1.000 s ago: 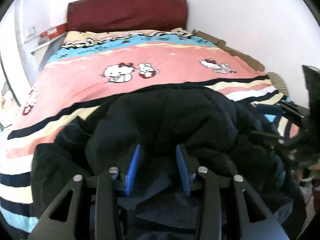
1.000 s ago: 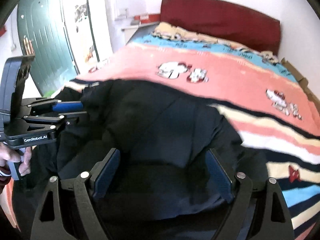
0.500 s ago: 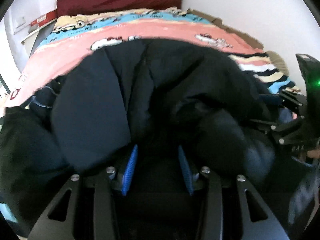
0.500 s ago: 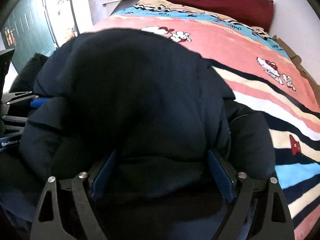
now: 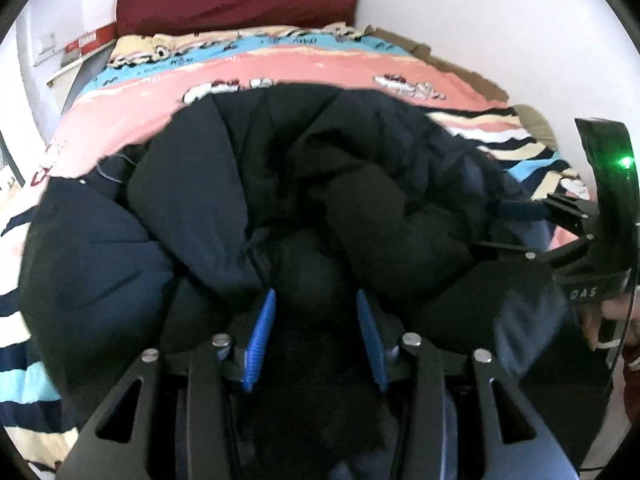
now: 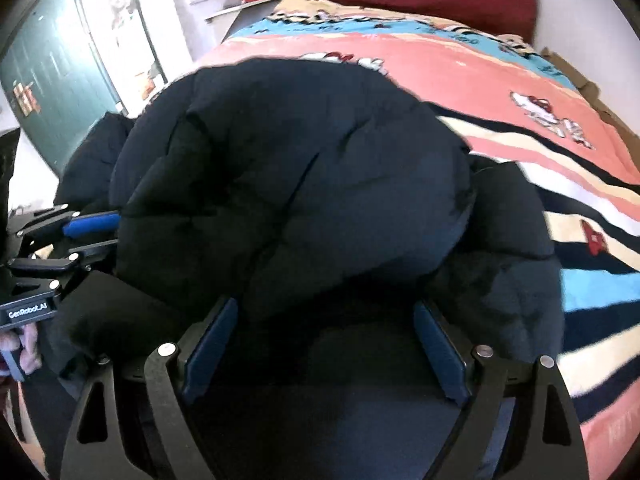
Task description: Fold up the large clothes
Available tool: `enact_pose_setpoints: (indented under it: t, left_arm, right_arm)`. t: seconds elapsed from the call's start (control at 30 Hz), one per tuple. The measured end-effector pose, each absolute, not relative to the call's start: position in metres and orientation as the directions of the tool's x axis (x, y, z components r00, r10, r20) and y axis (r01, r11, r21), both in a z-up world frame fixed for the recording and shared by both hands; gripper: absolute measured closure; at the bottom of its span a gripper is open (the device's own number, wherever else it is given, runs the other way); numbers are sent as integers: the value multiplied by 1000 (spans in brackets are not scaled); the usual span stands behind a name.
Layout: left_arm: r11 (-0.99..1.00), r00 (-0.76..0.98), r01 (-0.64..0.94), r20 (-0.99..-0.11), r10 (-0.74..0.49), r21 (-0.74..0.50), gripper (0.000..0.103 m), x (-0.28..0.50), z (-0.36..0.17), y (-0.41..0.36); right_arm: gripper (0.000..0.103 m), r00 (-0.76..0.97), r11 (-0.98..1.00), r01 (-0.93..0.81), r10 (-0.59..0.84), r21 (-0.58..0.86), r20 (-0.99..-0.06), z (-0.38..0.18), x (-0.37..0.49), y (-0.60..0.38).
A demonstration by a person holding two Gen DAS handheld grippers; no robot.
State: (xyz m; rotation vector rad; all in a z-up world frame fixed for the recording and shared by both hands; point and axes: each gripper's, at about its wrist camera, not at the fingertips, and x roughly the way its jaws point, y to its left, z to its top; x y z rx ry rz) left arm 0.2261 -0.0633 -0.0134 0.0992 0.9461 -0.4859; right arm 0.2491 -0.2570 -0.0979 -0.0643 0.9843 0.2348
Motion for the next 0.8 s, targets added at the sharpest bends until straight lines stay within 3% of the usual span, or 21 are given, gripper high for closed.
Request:
enact_pose_setpoints:
  t: [0.3,0.43,0.57,0.8]
  left_arm:
    - [897,523,399,-756,-394,-191,62,176,11,-18]
    - [911,559,393,-755,-343,-123,62,147,20,-8]
    - [935,617,354,-742,-263,-37,46,118,28,0]
    - [962,680,267,-717,-155,46,42,79,32,23]
  right_arm:
    - [16,637,964,-225,254,139,-728,-44,187,-258]
    - [13,653,965,-214,257,152,-712,-38,161,-265]
    - [1,674,969,-197,245,150,-697,-32,131,-272]
    - [1,651,985,-99,173,144,-739,-47,92,-307]
